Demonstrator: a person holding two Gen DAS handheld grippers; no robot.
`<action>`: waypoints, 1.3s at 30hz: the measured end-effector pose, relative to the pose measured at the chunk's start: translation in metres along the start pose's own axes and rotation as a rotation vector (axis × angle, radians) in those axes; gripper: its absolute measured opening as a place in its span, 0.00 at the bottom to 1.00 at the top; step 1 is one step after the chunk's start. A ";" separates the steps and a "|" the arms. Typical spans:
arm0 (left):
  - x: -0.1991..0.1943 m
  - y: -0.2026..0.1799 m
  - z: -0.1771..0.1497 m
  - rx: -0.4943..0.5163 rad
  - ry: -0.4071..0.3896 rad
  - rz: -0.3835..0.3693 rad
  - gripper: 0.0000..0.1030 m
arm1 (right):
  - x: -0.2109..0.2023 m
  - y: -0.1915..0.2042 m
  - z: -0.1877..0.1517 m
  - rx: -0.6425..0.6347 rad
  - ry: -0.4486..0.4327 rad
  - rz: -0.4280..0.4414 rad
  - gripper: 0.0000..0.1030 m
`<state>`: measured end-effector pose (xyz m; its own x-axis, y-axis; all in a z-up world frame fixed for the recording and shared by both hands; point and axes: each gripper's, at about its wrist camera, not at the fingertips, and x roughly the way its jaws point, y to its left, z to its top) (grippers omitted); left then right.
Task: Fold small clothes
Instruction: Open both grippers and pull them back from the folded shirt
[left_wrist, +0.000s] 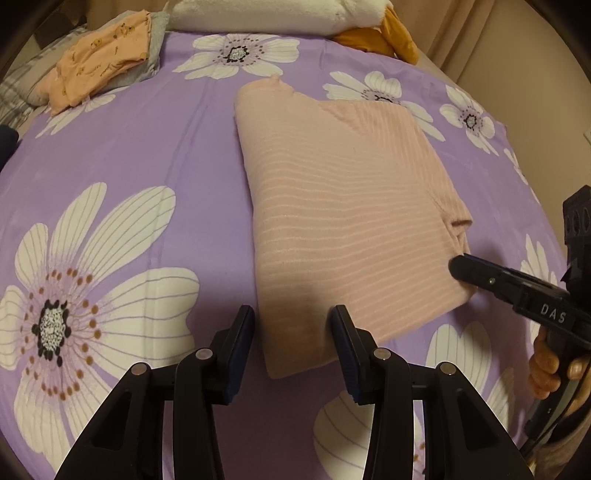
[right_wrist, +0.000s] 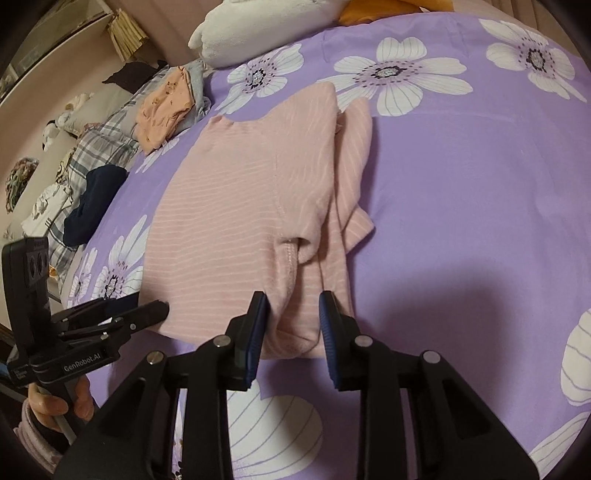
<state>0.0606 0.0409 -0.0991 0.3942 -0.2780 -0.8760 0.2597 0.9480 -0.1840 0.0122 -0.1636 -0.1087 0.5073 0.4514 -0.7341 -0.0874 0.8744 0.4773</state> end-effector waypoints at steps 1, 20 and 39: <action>-0.001 0.000 -0.002 0.000 0.000 0.001 0.42 | 0.000 -0.001 0.000 0.004 0.000 0.001 0.27; -0.010 0.006 -0.010 -0.043 0.003 -0.030 0.42 | -0.012 -0.011 -0.004 0.086 -0.013 0.049 0.29; -0.008 0.015 0.003 -0.139 0.005 -0.130 0.42 | -0.016 0.001 -0.010 0.017 -0.021 0.044 0.40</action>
<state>0.0636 0.0570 -0.0935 0.3609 -0.3987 -0.8431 0.1832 0.9167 -0.3551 -0.0040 -0.1682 -0.1015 0.5208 0.4854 -0.7022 -0.0953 0.8505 0.5172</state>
